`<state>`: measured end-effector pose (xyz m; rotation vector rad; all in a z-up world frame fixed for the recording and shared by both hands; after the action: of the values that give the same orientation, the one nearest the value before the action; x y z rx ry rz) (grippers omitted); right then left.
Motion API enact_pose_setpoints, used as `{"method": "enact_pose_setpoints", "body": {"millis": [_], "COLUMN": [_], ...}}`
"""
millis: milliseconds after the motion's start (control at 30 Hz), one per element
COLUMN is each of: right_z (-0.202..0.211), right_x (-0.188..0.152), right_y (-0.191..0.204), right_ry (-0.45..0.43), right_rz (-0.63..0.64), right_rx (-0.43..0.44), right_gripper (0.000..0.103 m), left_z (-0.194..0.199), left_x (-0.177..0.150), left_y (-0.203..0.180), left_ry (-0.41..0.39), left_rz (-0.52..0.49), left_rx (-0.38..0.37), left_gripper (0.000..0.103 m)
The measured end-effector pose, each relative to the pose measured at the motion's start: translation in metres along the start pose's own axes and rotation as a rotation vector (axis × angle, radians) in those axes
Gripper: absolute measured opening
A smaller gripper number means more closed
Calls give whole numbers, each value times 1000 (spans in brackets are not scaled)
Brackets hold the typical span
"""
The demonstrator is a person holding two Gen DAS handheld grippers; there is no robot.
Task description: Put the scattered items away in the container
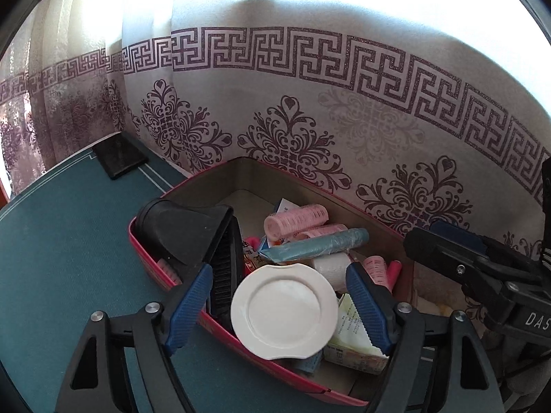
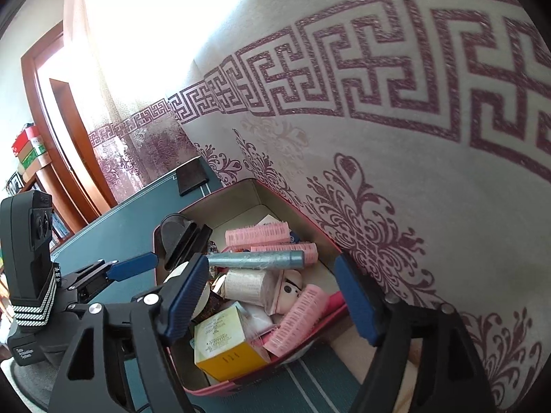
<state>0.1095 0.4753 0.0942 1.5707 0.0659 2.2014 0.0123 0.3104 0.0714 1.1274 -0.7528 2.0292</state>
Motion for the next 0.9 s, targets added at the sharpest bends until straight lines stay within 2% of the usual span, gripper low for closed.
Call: {"method": "enact_pose_setpoints", "body": {"millis": [200, 400, 433, 533, 567, 600, 700, 900], "right_z": [6, 11, 12, 15, 15, 17, 25, 46], "right_x": [-4, -7, -7, -9, -10, -11, -13, -16], "right_y": [1, 9, 10, 13, 14, 15, 18, 28], "right_ry": [12, 26, 25, 40, 44, 45, 27, -5], "right_rz": [-3, -1, 0, -5, -7, -9, 9, 55], "right_rx": [4, 18, 16, 20, 22, 26, 27, 22], "right_gripper": [81, 84, 84, 89, 92, 102, 103, 103], "left_z": [10, 35, 40, 56, 61, 67, 83, 111], "left_x": [0, 6, 7, 10, 11, 13, 16, 16], "left_y": [12, 21, 22, 24, 24, 24, 22, 15], "left_ry": [-12, -59, -69, -107, -122, -136, -169, -229], "left_rz": [38, 71, 79, 91, 91, 91, 82, 28], "left_rx": [25, 68, 72, 86, 93, 96, 119, 214], "left_gripper": [81, 81, 82, 100, 101, 101, 102, 102]}}
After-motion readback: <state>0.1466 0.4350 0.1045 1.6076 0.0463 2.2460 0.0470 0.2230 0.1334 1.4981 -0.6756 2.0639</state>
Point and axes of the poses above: each gripper's, at about its wrist camera, not at the fingertips, and z roughly against the way its jaws point, y to its left, x to its top, the point moved 2 cm from there along -z, roughly the way its jaws point, and after that the axes turned 14 degrees about -y, right-handed, at the moved point
